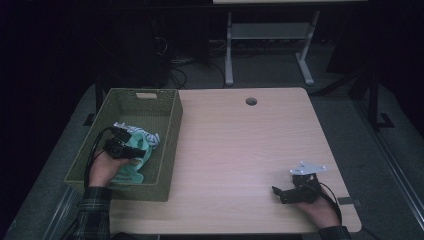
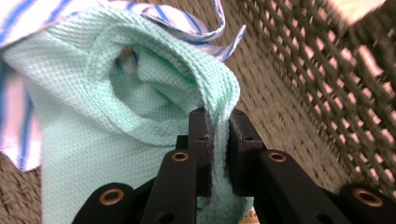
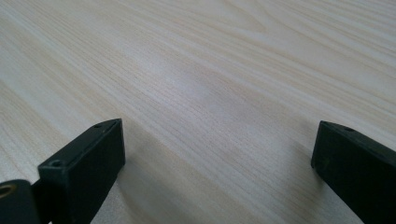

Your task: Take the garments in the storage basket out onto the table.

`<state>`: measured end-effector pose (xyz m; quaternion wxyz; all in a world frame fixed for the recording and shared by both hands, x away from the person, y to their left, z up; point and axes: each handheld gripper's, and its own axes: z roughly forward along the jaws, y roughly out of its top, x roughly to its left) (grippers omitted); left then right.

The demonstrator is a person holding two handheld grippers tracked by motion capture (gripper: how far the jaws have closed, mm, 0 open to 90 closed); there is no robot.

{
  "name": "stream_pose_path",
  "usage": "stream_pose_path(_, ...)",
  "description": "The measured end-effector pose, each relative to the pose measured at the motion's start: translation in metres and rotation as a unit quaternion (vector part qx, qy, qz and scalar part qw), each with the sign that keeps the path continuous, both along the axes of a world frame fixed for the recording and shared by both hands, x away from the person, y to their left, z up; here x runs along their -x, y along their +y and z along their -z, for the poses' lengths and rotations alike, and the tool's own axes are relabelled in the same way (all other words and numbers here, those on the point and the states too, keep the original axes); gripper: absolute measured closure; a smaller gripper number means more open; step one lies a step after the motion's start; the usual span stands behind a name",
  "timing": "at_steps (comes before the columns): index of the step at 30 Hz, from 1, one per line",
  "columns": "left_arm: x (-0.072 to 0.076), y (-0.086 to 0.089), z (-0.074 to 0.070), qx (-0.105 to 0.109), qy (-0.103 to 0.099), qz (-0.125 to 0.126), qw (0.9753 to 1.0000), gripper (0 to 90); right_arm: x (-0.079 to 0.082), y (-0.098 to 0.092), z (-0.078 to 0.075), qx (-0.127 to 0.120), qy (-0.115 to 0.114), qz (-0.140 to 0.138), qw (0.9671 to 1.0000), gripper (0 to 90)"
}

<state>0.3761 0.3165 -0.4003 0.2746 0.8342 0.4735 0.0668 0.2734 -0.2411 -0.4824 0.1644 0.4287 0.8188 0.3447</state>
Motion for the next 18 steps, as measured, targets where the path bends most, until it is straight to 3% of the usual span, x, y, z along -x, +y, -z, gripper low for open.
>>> stream_pose_path(2,0.0,0.002,-0.002,0.007,-0.004,-0.002,1.0,81.0,0.0,0.0,0.0,0.0,0.0,0.0,1.0,2.4)
stream_pose_path(3,0.001,0.004,-0.005,0.023,-0.015,-0.004,0.9996,81.2,0.0,0.0,0.0,0.0,0.0,0.0,1.0,2.3)
stream_pose_path(4,0.001,0.004,-0.005,0.023,-0.015,-0.004,0.9996,81.3,0.0,0.0,0.0,0.0,0.0,0.0,1.0,2.3)
stream_pose_path(5,0.002,0.006,-0.007,0.036,-0.024,-0.005,0.9991,81.3,0.0,0.0,0.0,0.0,0.0,0.0,1.0,2.4)
stream_pose_path(10,0.004,0.006,-0.014,0.051,-0.04,0.003,0.9979,81.2,0.0,0.0,0.0,0.0,0.0,0.0,1.0,2.4)
stream_pose_path(15,0.007,0.007,-0.025,0.078,-0.067,0.002,0.9947,81.3,0.0,0.0,0.0,0.0,0.0,0.0,1.0,2.4)
stream_pose_path(18,0.009,0.008,-0.031,0.078,-0.076,0.002,0.9941,81.4,0.0,0.0,0.0,0.0,0.0,0.0,1.0,2.4)
